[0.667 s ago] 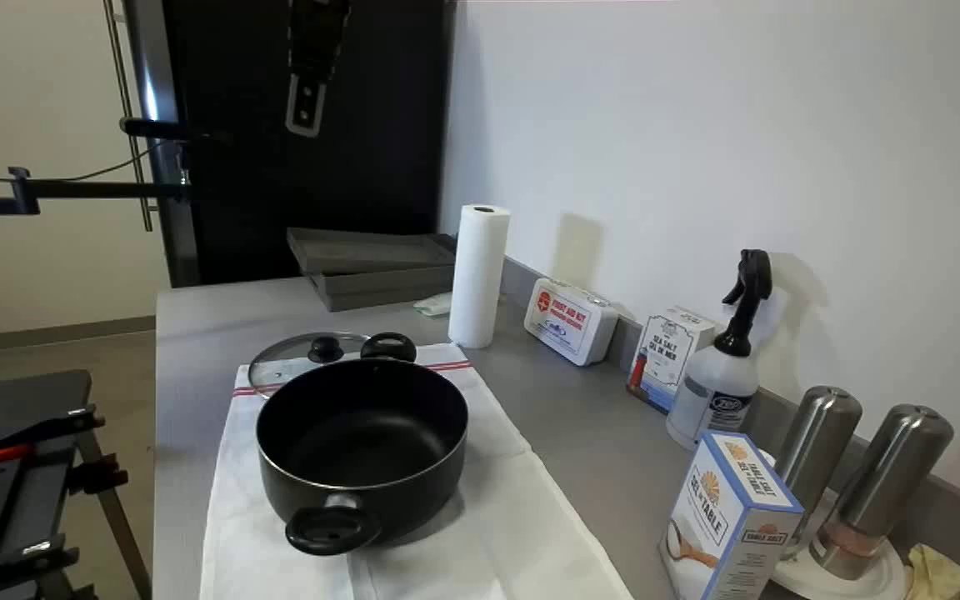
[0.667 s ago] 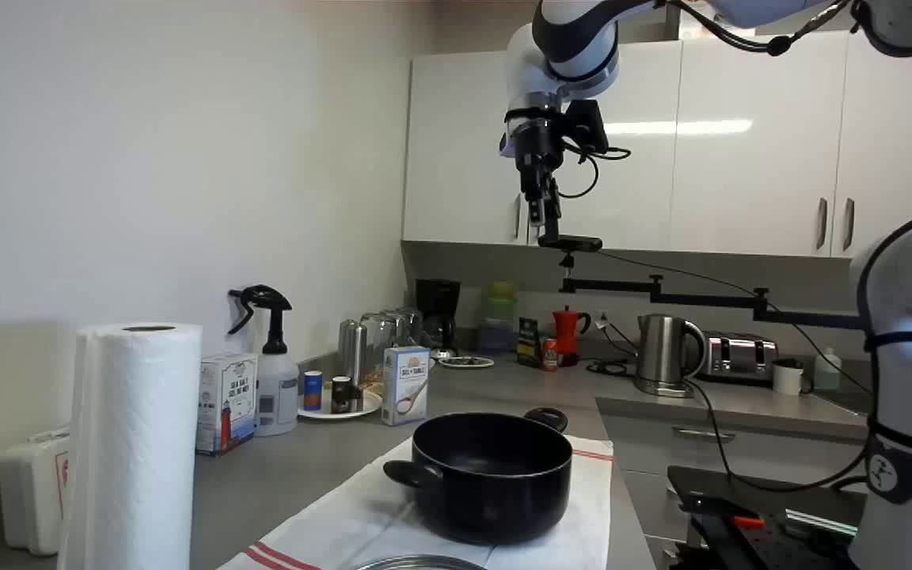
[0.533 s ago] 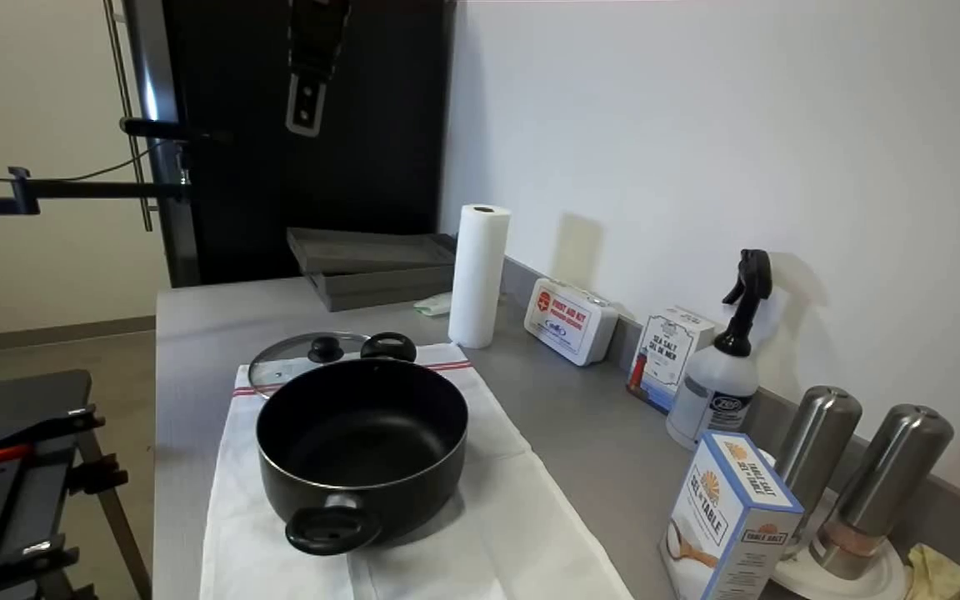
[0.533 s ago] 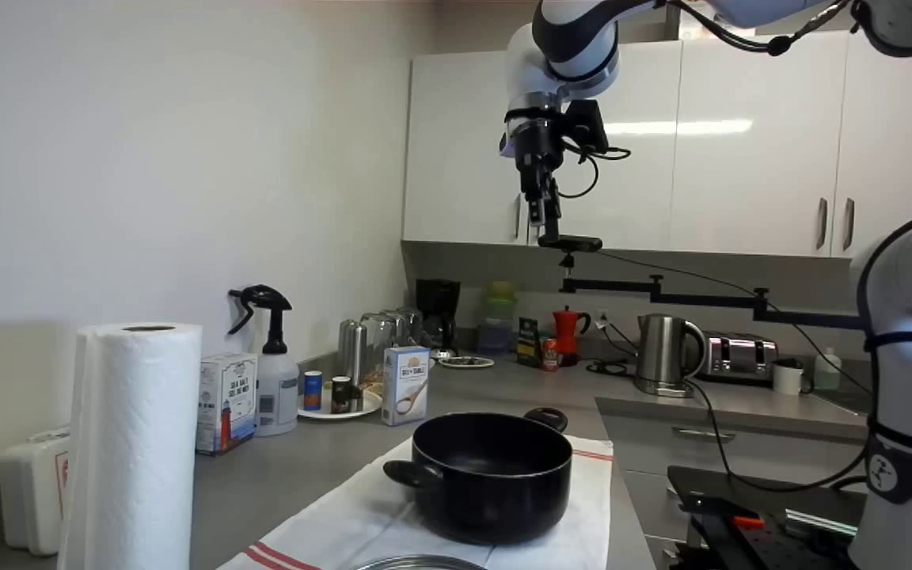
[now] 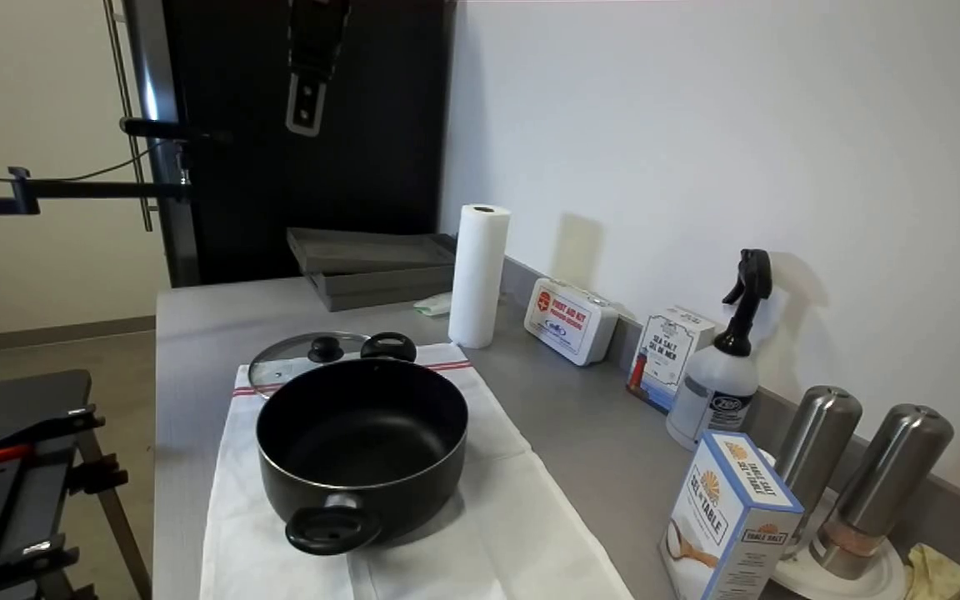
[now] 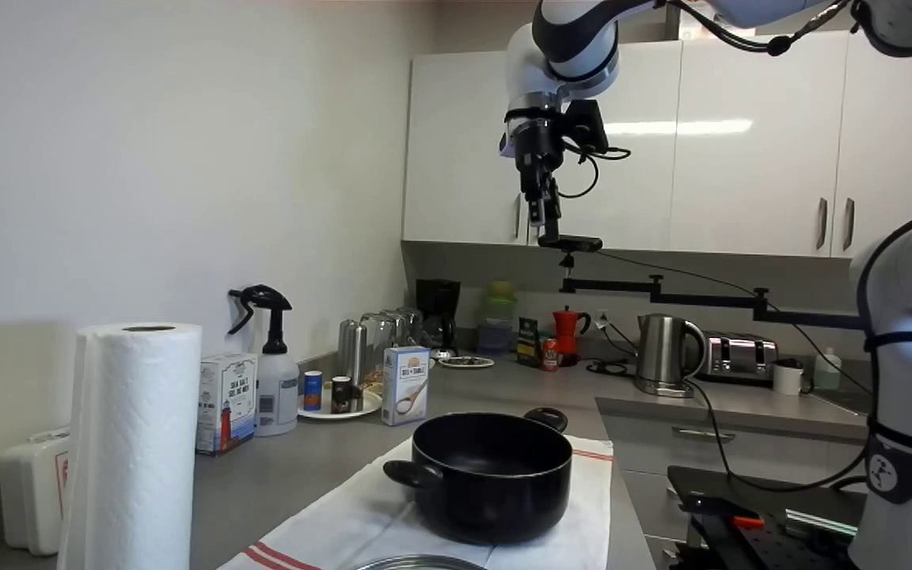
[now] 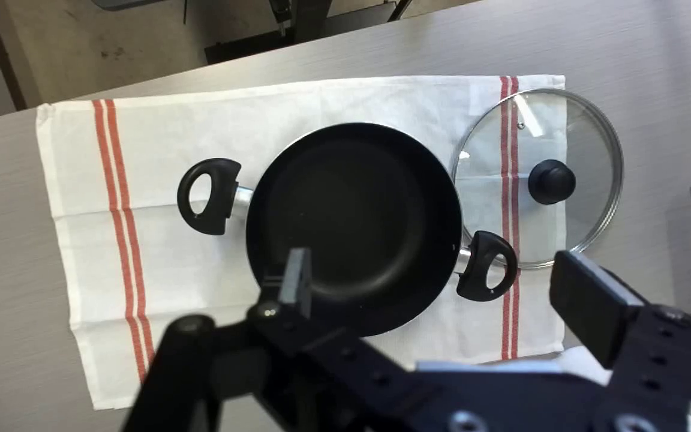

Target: Put the glass lid on the black pot

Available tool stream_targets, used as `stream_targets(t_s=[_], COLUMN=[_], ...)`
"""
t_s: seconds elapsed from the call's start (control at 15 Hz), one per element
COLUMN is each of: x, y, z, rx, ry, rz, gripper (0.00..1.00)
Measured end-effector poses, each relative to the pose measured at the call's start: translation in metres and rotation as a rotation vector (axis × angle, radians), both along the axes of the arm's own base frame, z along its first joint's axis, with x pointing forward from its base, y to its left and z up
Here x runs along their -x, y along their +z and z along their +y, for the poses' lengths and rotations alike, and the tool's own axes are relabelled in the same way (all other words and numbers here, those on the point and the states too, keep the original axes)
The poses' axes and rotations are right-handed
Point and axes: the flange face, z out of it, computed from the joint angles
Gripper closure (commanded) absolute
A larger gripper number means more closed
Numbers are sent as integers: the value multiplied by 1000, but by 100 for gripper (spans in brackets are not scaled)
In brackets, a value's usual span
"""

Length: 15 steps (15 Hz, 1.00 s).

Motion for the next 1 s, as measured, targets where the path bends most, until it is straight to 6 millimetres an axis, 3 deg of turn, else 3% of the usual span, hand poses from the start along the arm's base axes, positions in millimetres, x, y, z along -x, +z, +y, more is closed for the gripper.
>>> stream_targets(t_s=[0.47, 0.73, 1.0], x=[-2, -8, -15], y=[-9, -37, -68], z=[6, 30, 68], rx=[-1, 3, 24], ry=[12, 55, 126], rz=[17, 46, 50], gripper=[0, 0, 0])
